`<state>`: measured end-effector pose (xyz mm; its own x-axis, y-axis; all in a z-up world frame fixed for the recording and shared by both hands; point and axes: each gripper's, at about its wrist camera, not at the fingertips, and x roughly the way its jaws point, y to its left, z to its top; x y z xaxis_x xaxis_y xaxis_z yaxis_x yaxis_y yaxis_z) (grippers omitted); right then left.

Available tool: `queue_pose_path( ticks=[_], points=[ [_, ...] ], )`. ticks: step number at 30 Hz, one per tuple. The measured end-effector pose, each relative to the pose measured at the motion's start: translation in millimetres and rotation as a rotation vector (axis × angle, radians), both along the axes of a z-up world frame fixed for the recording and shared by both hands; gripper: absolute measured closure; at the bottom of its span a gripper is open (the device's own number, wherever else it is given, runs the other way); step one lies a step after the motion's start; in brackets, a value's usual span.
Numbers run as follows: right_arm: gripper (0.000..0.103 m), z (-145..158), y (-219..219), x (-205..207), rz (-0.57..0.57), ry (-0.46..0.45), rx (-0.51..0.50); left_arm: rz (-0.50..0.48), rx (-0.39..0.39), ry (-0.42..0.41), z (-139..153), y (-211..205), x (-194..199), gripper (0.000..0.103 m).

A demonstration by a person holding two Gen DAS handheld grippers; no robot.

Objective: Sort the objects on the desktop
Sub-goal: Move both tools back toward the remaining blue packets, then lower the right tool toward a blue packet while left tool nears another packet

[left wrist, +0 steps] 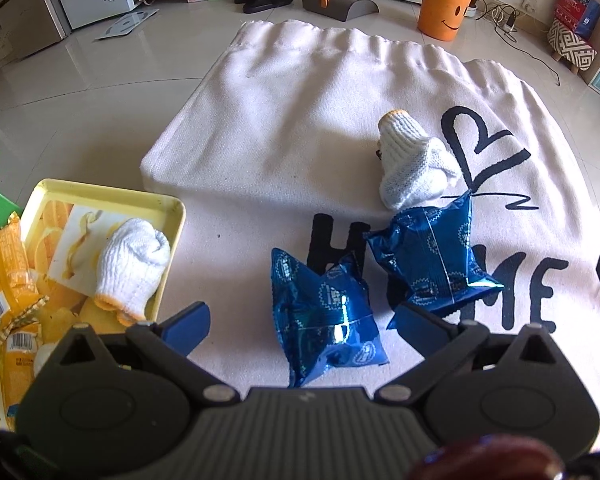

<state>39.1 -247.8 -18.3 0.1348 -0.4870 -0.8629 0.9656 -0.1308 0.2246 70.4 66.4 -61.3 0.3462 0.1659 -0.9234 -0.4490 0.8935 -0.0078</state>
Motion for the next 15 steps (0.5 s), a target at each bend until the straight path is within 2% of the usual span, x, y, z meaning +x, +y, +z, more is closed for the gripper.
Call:
queue_pose_path(
  ticks=[9,15],
  points=[
    [0.014,-4,-1,-5,-0.015,-0.040,0.028,0.018,0.016,0.046,-30,-7,16,0.001],
    [0.014,-11,-8,-2,-0.010,-0.067,0.044,0.009,0.023,0.092,-47,-10,11,0.001]
  ],
)
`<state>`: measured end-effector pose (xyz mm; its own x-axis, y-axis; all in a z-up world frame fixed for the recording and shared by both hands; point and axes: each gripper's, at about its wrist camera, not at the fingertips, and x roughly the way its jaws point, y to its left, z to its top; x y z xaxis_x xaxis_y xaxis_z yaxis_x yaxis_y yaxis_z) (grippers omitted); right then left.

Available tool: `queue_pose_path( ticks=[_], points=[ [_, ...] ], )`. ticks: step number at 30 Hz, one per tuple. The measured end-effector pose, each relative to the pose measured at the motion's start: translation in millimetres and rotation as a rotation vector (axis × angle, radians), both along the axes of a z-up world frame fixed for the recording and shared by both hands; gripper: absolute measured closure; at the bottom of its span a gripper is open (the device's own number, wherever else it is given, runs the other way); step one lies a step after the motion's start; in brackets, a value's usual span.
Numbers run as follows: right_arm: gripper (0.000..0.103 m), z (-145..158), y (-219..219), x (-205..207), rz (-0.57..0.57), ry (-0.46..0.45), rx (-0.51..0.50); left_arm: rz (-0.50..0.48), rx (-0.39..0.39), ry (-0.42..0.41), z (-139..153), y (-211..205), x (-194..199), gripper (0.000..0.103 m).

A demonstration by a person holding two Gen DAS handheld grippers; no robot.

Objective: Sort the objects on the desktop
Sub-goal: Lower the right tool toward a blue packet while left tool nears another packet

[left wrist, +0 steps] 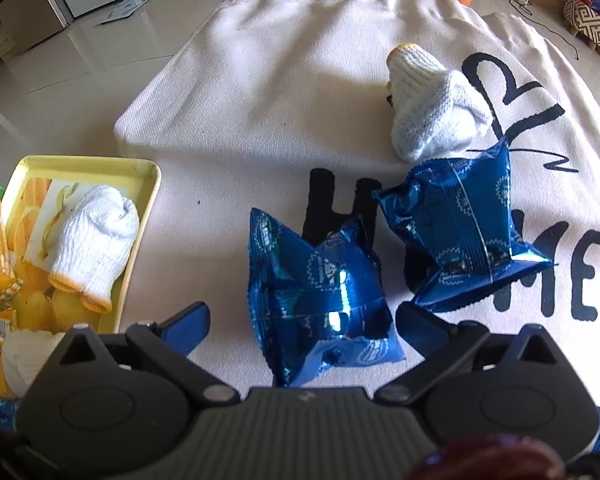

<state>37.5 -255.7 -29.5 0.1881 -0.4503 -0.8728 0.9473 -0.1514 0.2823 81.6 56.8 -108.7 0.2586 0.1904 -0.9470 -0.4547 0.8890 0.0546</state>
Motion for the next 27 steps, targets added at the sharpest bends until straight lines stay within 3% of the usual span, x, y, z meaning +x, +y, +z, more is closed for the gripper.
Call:
queue_pose_path(
  ticks=[10,14,22,24,27],
  points=[
    [0.014,-10,-4,-2,-0.032,-0.023,0.033,0.018,-0.013,-0.034,0,5,-3,0.001],
    [0.014,-9,1,-5,-0.052,0.015,0.059,0.041,-0.022,-0.048,0,8,-4,0.001],
    [0.014,-23,27,-21,-0.043,0.111,0.158,0.030,-0.066,-0.082,1,3,-10,0.022],
    [0.014,-27,33,-29,-0.053,0.141,0.178,0.003,-0.063,-0.086,5,-2,-11,0.032],
    [0.014,-29,39,-38,-0.054,0.164,0.190,-0.053,-0.064,-0.076,6,-22,-15,0.034]
  ],
)
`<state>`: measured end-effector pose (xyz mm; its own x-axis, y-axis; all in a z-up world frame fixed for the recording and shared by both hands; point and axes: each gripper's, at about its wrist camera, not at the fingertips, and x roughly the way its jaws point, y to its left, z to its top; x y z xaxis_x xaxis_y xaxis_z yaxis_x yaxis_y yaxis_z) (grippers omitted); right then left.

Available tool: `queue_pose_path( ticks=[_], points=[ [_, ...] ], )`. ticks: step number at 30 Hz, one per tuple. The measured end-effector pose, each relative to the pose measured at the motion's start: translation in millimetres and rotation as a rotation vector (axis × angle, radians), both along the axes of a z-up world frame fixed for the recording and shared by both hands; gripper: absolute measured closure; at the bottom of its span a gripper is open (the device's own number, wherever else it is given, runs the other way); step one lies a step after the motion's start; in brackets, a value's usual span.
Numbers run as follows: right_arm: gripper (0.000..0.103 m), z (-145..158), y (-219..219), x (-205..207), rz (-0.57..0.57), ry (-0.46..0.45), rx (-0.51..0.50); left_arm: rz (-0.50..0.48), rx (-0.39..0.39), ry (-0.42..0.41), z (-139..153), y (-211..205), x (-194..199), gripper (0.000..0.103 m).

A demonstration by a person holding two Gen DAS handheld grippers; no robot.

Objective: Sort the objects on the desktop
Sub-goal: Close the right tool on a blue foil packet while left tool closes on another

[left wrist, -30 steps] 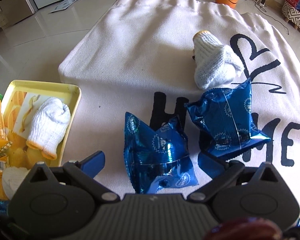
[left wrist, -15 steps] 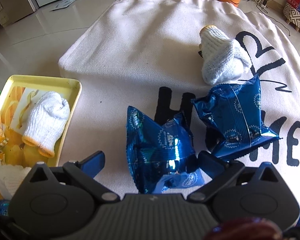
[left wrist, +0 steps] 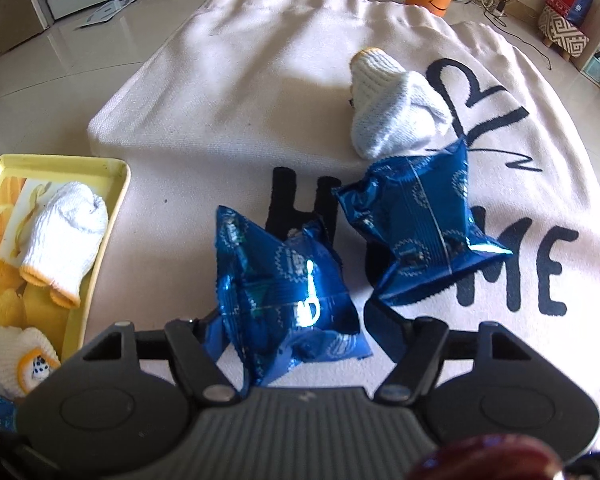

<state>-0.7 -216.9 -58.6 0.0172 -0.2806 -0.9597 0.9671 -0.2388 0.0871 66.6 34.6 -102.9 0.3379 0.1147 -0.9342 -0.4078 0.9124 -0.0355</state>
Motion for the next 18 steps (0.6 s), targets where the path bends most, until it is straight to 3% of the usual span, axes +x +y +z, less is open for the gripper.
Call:
queue_pose_path(
  ticks=[4,8,12,18],
  points=[
    [0.014,-10,7,-7,0.025,0.016,0.037,-0.064,-0.039,0.030,-3,-23,-19,0.033],
    [0.014,-20,18,-10,0.058,0.011,0.079,-0.044,-0.105,0.065,1,-32,-40,0.030],
    [0.014,-26,29,-6,0.097,0.017,0.109,0.001,-0.094,0.069,10,-35,-65,0.008],
    [0.013,-31,35,14,0.190,0.030,0.131,0.026,-0.101,0.048,18,-43,-87,0.004]
  ],
)
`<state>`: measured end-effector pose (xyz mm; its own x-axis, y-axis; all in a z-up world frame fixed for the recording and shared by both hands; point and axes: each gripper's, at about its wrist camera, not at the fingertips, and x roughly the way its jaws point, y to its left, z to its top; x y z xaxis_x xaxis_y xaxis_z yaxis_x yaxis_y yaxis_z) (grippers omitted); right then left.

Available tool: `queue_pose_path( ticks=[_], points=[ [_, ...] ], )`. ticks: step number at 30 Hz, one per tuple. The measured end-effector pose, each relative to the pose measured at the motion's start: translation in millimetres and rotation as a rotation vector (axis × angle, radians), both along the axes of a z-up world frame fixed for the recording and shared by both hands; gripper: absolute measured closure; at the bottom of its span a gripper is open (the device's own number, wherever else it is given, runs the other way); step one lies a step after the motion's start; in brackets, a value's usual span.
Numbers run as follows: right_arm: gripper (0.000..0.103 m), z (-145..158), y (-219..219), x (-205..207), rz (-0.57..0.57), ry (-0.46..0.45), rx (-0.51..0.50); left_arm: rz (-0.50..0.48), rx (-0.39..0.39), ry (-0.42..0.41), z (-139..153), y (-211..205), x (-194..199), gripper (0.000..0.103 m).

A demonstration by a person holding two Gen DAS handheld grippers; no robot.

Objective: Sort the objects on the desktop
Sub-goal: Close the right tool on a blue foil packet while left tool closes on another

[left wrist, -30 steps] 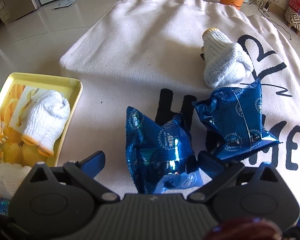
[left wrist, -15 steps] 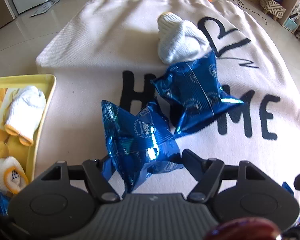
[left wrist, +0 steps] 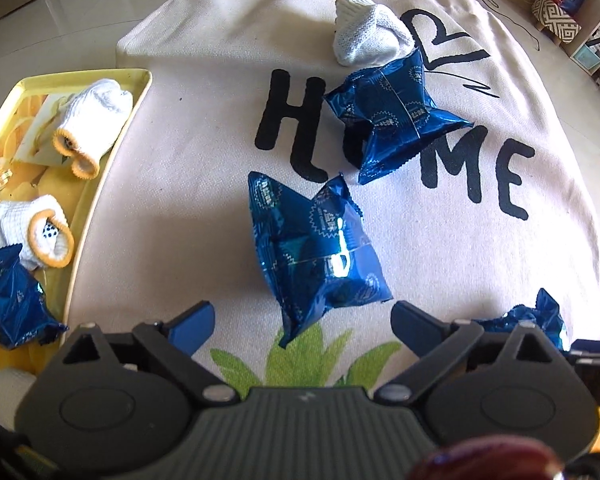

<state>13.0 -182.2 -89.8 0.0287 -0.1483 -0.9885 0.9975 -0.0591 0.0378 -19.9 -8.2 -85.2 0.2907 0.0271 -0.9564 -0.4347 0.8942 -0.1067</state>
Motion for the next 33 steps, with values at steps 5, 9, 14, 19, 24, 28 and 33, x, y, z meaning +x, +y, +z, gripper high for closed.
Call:
queue_pose_path(
  ticks=[5,9,14,19,24,28,33],
  points=[
    [0.013,-14,1,12,0.067,0.064,0.032,0.019,-0.027,-0.018,-3,11,18,0.001],
    [0.013,-26,0,14,0.074,0.092,0.058,0.008,-0.030,-0.023,-8,8,33,0.001],
    [0.013,-35,-1,17,0.085,0.113,0.072,0.002,-0.041,0.009,-17,6,40,0.001],
    [0.013,-41,0,18,0.089,0.137,0.079,0.013,-0.020,0.054,-33,5,46,0.001],
    [0.011,-43,1,19,0.103,0.163,0.062,-0.003,0.047,0.092,-44,-1,49,0.001],
    [0.011,-41,0,18,0.097,0.165,0.049,-0.011,0.079,0.100,-46,-7,49,0.000],
    [0.011,-40,3,20,0.112,0.170,0.042,0.003,0.075,0.105,-46,-7,50,0.000]
  ],
)
